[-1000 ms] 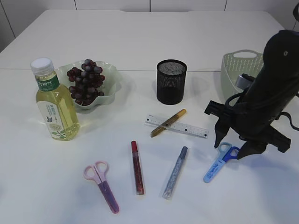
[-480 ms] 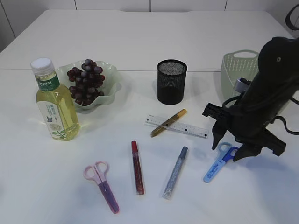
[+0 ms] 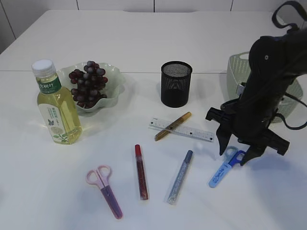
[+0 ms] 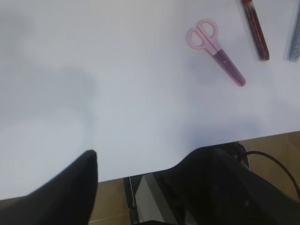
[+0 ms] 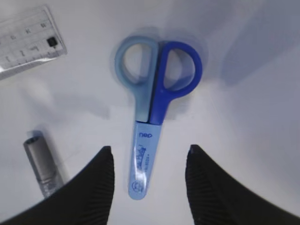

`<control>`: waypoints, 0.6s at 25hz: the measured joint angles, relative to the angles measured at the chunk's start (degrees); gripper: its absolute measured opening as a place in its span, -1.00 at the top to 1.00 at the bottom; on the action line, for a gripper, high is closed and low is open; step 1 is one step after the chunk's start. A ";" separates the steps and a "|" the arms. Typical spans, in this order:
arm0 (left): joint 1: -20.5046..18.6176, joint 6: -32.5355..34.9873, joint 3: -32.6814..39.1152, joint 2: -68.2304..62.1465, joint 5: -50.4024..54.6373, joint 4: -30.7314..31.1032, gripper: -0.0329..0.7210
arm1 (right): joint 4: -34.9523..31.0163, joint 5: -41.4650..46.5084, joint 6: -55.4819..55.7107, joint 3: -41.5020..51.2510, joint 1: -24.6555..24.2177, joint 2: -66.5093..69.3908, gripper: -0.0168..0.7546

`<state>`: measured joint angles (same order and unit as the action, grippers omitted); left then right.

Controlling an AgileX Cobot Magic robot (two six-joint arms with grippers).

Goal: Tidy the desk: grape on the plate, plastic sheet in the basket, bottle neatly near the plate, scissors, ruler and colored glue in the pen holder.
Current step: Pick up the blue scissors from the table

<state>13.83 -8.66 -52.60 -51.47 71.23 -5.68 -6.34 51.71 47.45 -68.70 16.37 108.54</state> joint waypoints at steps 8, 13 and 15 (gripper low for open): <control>0.00 0.00 0.00 0.00 0.00 0.00 -0.53 | -1.75 1.13 0.21 -0.53 0.00 3.35 -0.05; 0.00 0.00 0.00 0.00 0.00 0.00 -0.53 | -2.56 -0.81 0.64 -0.53 0.00 4.13 -0.05; 0.00 0.00 0.00 0.00 0.00 0.00 -0.53 | -3.06 -0.81 0.64 -0.53 0.00 4.82 -0.05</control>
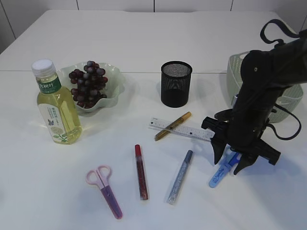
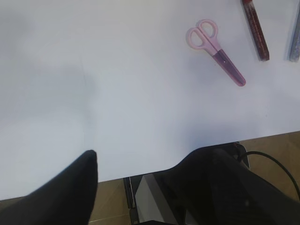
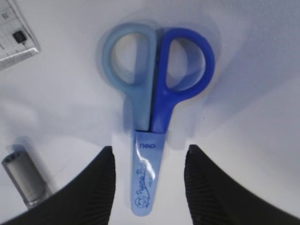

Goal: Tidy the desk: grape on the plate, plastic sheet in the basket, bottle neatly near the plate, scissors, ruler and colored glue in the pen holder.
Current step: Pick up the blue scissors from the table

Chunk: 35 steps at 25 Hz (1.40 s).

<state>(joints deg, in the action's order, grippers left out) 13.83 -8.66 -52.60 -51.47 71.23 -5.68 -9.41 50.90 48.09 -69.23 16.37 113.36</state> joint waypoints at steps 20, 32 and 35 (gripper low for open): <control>0.00 0.00 0.00 0.00 0.00 0.00 -0.53 | 1.03 -0.80 1.07 -0.04 0.00 0.93 -0.05; 0.00 0.00 0.00 0.00 0.00 0.00 -0.53 | 1.03 -0.77 1.45 -0.04 0.00 2.11 -0.05; 0.00 0.00 0.00 0.00 0.00 0.00 -0.53 | 1.03 -0.77 1.52 -0.04 0.00 2.11 -0.05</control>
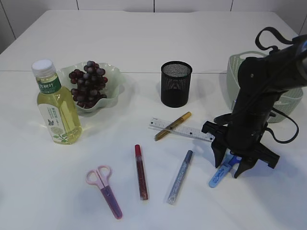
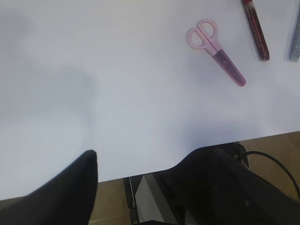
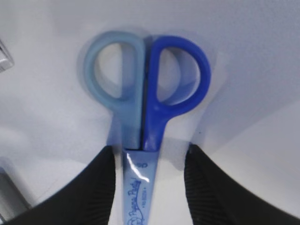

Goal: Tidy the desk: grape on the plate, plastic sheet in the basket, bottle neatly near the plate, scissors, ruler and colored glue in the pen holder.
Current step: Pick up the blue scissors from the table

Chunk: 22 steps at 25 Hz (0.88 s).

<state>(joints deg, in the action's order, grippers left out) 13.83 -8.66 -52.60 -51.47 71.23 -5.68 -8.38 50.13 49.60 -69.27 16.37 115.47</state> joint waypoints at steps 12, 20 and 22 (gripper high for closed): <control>0.00 0.00 0.00 0.00 0.00 0.00 -0.53 | 0.96 -0.09 1.19 0.00 0.00 0.00 -0.05; 0.00 0.00 0.00 0.00 0.00 0.00 -0.53 | 1.89 -0.09 1.95 0.00 0.00 0.00 -0.05; 0.00 0.00 0.00 0.00 0.00 0.00 -0.53 | 2.18 -0.09 2.36 0.00 0.00 0.00 -0.05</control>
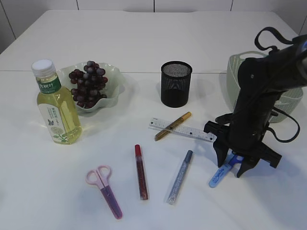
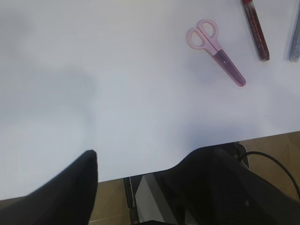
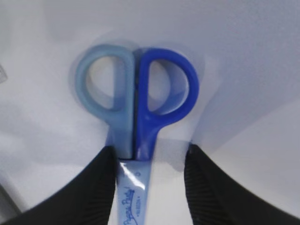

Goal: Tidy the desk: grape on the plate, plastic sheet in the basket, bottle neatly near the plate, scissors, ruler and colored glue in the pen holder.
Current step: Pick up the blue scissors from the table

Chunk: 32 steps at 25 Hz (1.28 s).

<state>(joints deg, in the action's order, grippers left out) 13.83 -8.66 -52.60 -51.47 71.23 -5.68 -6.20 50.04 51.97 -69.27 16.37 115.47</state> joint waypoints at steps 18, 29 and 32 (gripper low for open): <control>0.00 0.00 0.00 0.00 0.00 0.00 -0.53 | 0.22 -0.12 1.66 0.00 0.00 0.00 -0.05; 0.00 0.00 0.00 0.00 0.00 0.00 -0.53 | -0.30 -0.45 1.76 0.00 0.00 0.00 -0.05; 0.00 0.00 0.00 0.00 0.00 0.00 -0.53 | -0.30 -0.80 1.76 0.00 0.00 0.00 -0.04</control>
<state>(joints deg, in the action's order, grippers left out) 13.83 -8.66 -52.60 -51.47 71.23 -5.68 -6.50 49.24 53.72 -69.27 16.37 115.47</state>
